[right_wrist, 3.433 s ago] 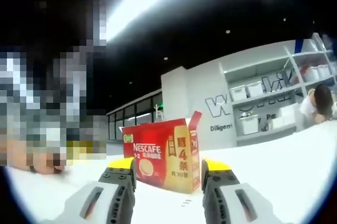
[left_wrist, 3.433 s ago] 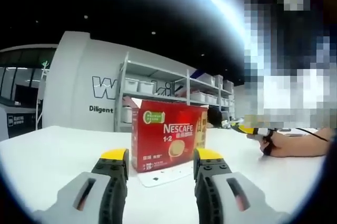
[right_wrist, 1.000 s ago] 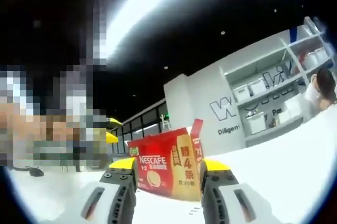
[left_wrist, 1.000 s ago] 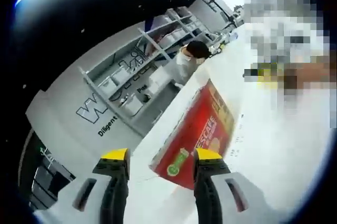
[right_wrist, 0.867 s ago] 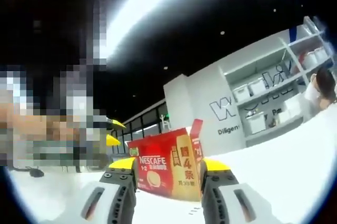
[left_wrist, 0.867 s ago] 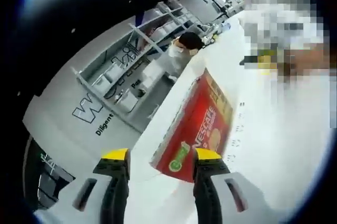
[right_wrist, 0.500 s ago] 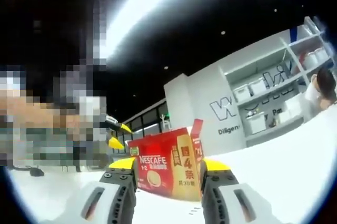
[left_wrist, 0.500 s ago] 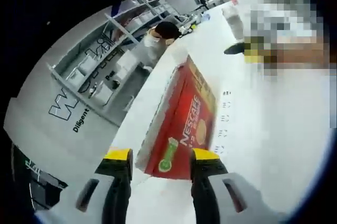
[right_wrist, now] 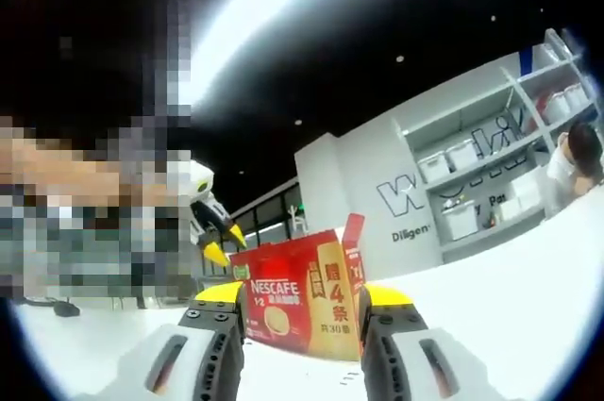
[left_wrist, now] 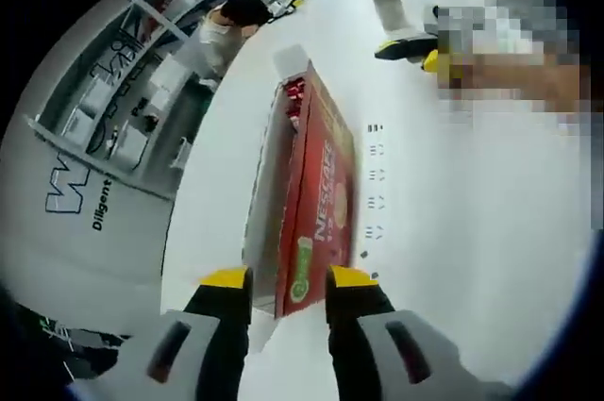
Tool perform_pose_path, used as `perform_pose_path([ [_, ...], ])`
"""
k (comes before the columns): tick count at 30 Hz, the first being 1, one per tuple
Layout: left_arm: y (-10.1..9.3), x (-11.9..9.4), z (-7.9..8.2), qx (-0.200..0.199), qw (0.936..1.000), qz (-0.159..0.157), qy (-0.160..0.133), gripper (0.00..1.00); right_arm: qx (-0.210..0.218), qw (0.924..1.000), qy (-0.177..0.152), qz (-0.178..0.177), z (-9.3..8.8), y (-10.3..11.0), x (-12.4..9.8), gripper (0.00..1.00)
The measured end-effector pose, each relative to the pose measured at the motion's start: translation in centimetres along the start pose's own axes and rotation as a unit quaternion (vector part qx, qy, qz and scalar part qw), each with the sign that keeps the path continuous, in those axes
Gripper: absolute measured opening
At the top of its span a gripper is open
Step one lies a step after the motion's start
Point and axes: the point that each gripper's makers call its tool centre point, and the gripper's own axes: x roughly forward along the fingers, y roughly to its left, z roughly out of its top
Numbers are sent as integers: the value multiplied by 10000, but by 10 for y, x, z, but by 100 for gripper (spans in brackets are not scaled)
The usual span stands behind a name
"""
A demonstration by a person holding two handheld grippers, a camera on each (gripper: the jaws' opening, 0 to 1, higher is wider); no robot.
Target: Tear open the coffee pouch, take out the coffee, and pour the coffee from the pouch into the cup
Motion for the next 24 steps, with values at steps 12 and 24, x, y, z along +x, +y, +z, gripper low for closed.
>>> perform_pose_path([
  [12, -7, 6, 6, 469, 9981, -94, 396, 18, 34, 10000, -47, -6, 2, 0, -1, 48],
  [24, -10, 19, -6, 618, 9962, -143, 593, 17, 6, 10000, -13, 19, 3, 12, -5, 48],
])
